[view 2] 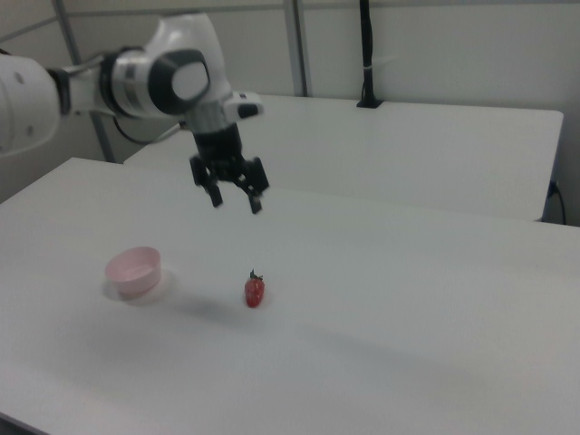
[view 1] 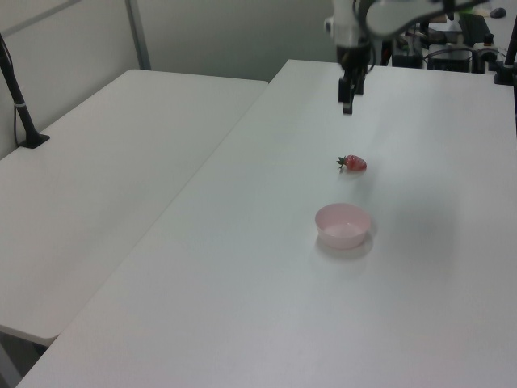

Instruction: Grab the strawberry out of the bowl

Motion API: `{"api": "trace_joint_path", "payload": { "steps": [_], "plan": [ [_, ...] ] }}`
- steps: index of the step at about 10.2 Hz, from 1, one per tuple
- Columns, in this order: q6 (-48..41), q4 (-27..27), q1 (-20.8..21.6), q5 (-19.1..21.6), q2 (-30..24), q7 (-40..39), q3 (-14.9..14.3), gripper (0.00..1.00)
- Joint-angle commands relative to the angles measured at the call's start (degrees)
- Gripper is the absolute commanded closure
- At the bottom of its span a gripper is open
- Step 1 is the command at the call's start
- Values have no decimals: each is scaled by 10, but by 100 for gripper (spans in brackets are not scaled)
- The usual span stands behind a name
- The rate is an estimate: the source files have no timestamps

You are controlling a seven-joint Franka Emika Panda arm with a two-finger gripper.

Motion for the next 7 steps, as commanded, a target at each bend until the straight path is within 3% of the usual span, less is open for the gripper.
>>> {"api": "trace_joint_path", "payload": {
  "steps": [1, 3, 4, 7],
  "plan": [
    [-94, -20, 3, 66, -127, 48, -14, 0],
    [-157, 1, 33, 66, -154, 104, -32, 0],
    [-147, 0, 76, 66, -153, 110, -80, 0],
    [-49, -1, 84, 60, -145, 51, -108, 0]
  ]
}}
